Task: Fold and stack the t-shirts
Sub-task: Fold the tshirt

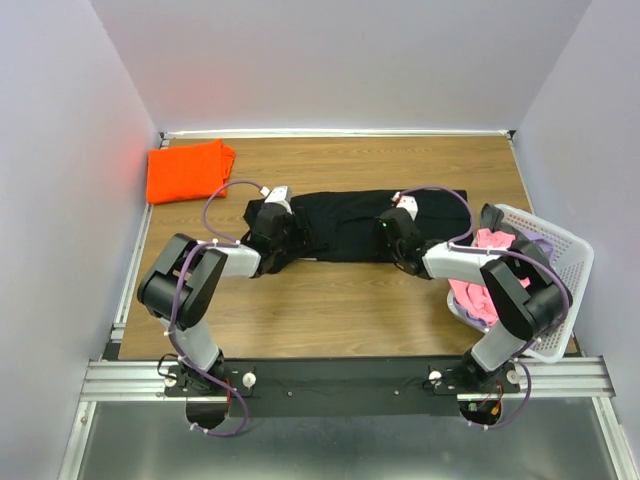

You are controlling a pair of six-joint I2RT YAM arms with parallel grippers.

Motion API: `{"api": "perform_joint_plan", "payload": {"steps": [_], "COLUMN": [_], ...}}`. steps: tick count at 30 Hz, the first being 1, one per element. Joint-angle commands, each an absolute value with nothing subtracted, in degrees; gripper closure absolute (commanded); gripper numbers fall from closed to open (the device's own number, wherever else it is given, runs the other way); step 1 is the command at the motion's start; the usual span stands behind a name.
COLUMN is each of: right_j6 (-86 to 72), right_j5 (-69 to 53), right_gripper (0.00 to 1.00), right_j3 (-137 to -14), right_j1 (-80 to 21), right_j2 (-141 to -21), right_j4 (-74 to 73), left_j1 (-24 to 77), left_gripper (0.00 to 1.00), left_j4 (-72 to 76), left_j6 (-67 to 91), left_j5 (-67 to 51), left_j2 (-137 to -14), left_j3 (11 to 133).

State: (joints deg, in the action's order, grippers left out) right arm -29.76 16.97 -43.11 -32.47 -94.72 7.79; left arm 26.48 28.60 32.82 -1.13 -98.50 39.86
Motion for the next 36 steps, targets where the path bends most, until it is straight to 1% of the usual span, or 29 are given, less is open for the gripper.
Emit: {"api": "perform_joint_plan", "payload": {"steps": [1, 13, 19, 27, 30, 31, 36], "right_j6": [-34.9, -37.5, -37.4, -35.2, -35.0, -34.9, -33.1], "right_j5": [9.8, 5.5, 1.9, -2.9, -1.5, -0.6, 7.7], "right_gripper": [0.32, 0.32, 0.32, 0.32, 0.32, 0.32, 0.31], "right_j3": [-39.8, -39.2, -40.3, -42.1, -42.3, -42.4, -42.9], "right_j1": [-35.1, -40.2, -40.9, -43.0, -43.3, -43.3, -43.3], "right_j2": [-96.5, -91.2, -91.6, -90.4, -89.0, -86.9, -80.0], "right_j4": [-3.2, -6.3, -6.5, -6.7, -7.5, -7.6, -12.5], "left_j1": [26.5, 25.6, 25.4, 24.1, 23.8, 23.8, 23.8], "left_gripper": [0.22, 0.22, 0.22, 0.22, 0.22, 0.22, 0.22], "left_j4": [24.3, 18.9, 17.8, 16.2, 14.8, 13.5, 12.0], "left_j6": [31.8, 28.1, 26.6, 24.5, 23.2, 22.9, 22.2], "left_j5": [2.0, 5.0, 4.4, 6.7, 7.8, 8.3, 9.1], "left_j2": [-101.9, -105.9, -108.1, -108.3, -107.9, -107.7, -103.4], "left_j3": [41.5, 50.2, 54.0, 58.0, 60.4, 61.2, 62.9]}}
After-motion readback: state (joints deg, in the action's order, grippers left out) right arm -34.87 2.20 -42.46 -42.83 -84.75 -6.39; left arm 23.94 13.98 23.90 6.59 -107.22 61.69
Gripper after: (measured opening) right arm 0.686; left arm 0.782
